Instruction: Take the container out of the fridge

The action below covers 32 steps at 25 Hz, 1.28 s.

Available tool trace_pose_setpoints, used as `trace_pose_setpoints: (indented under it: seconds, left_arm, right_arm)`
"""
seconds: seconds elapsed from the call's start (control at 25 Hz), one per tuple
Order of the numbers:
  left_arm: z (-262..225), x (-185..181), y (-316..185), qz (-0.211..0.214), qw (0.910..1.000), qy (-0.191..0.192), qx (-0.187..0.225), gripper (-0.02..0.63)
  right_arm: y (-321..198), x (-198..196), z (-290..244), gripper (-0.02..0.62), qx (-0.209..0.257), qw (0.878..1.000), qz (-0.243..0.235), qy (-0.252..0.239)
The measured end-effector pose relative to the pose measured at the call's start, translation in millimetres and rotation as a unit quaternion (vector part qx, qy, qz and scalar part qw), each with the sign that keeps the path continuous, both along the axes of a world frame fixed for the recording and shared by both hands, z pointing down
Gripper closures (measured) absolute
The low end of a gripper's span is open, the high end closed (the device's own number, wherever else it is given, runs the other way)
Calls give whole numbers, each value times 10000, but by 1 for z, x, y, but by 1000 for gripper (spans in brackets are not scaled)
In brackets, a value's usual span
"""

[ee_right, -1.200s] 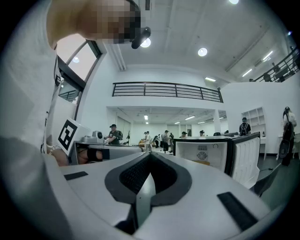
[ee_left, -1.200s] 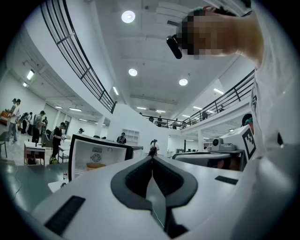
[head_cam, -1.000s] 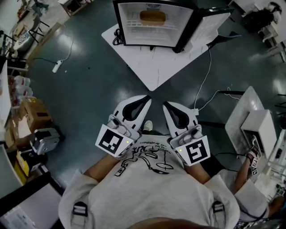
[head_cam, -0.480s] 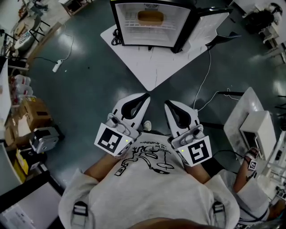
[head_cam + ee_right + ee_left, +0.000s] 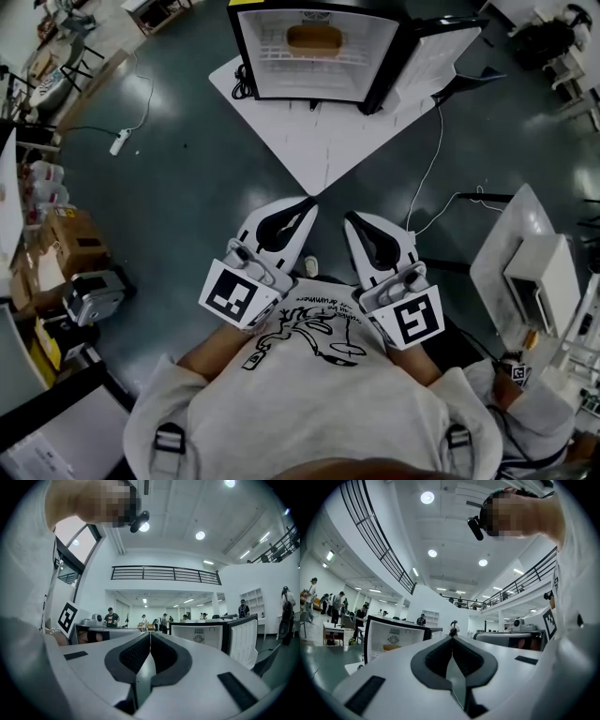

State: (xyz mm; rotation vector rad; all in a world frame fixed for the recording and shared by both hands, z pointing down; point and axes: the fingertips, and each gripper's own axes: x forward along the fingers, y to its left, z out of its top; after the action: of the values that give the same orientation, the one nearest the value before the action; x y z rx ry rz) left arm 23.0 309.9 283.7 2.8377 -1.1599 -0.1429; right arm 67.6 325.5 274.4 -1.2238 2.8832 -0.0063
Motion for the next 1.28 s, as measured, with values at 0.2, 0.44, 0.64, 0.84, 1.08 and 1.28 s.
trace_pose_setpoints:
  seconds: [0.2,0.44,0.64,0.84,1.08,1.28]
  left_arm:
    - [1,-1,-12,-8,10000,42,-15,589]
    - [2,-7,-33,-12,10000,44,-35,589]
    - [3,-8,-55,15,10000,67,-39,589]
    - [4,-11,-79,69,9999,73,-66,589]
    - [5,-17,-109,129,9999,57,-80,589]
    - [4,-20,-136,160,9999,27,-48,589]
  right_arm:
    - [-8,-1,7,568,-105,9999,-79,107]
    - [-32,-7,3,568,-31,10000,-41,34]
    - [-52,-8,10,568,-137,9998,-58,104]
    - [-78,-13,7,568,-77,10000,3,40]
    - [-108,-21,10,568,-93,9999,12,53]
    - [-134,-25,10,568,-109,9999,31,55]
